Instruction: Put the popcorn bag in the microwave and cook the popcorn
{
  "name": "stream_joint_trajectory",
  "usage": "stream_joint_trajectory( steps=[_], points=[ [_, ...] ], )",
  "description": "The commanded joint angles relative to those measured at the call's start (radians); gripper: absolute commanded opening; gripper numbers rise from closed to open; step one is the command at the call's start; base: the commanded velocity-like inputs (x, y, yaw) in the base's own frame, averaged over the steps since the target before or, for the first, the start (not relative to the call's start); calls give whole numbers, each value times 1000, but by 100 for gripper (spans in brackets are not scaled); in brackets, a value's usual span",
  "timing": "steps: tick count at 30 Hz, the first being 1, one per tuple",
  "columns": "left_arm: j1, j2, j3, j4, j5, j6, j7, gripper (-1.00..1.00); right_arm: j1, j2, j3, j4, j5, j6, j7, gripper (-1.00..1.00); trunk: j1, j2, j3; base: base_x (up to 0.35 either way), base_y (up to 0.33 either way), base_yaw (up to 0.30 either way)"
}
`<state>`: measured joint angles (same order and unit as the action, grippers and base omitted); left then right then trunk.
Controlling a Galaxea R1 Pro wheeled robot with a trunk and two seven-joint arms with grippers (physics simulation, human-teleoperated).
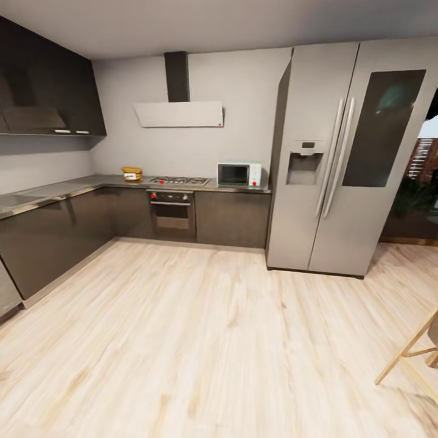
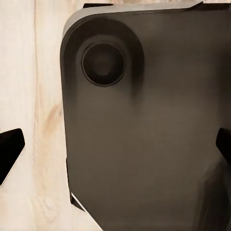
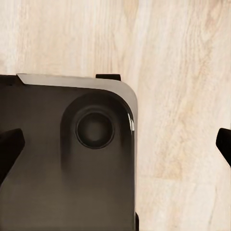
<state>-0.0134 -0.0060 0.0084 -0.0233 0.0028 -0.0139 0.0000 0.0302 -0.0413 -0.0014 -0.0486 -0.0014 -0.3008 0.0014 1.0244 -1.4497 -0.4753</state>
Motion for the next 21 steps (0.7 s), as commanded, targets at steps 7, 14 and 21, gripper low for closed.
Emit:
stream_joint_trajectory(
  steps=[7,14,21],
  points=[
    [0,0,1,0,0,-1,0,100,0,0,0,-2,0,-1,0,100,1,0,-1,340,0,0],
    [0,0,1,0,0,-1,0,100,0,0,0,-2,0,-1,0,100,1,0,-1,340,0,0],
    [0,0,1,0,0,-1,0,100,0,0,0,-2,0,-1,0,100,1,0,-1,340,0,0]
  ],
)
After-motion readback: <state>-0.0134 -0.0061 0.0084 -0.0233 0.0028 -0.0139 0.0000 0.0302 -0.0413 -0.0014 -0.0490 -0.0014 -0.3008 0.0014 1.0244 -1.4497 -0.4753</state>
